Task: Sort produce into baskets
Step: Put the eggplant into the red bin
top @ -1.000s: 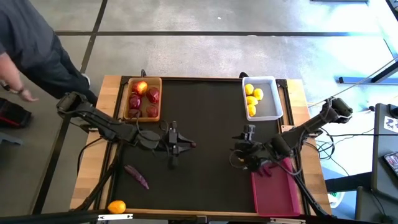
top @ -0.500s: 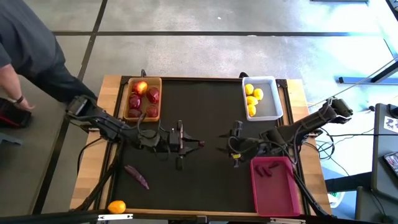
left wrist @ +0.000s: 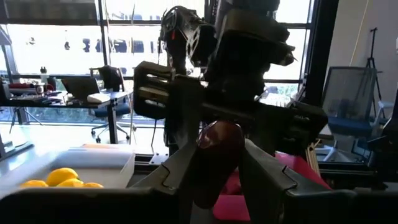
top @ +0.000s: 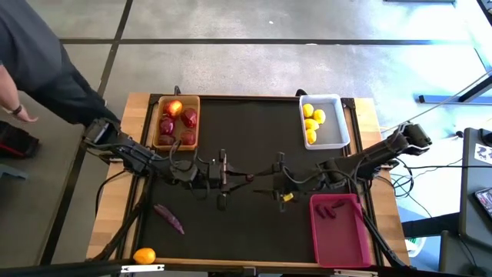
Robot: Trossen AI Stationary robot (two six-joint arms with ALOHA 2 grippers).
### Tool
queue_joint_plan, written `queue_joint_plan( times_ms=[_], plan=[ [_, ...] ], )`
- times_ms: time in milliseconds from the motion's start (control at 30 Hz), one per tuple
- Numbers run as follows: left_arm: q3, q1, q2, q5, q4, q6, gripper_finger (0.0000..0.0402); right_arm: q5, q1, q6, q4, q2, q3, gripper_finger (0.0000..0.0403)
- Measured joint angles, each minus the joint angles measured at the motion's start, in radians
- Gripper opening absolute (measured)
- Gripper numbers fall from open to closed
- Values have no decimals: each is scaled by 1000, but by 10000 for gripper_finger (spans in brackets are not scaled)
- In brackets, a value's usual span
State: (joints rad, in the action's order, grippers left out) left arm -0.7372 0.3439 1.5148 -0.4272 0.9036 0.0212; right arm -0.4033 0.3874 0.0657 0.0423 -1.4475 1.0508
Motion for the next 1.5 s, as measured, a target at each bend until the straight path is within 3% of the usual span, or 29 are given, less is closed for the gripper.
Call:
queue_joint_plan(
  times_ms=[200,567,767,967,1100,1300,1500],
  plan=[
    [0,1,1,10,1,8,104,4,-2,90,133,-50,-2,166],
    [-1,9,1,7,-7,45,104,5,-16,105,149,-54,-2,10],
    [-1,7,1,2,-6,43,116,2,-16,110,150,-54,-2,23],
    [-1,1,-7,-3,-61,0,188,0,-16,127,126,-54,-2,5],
    [-1,3,-37,-15,-212,-21,229,-7,-13,126,72,-41,-1,7],
    [0,10,-63,-11,-419,-122,242,-21,47,51,-164,44,24,12],
    [0,11,-63,-8,-538,-212,236,-20,143,-207,-577,129,67,15]
  ],
)
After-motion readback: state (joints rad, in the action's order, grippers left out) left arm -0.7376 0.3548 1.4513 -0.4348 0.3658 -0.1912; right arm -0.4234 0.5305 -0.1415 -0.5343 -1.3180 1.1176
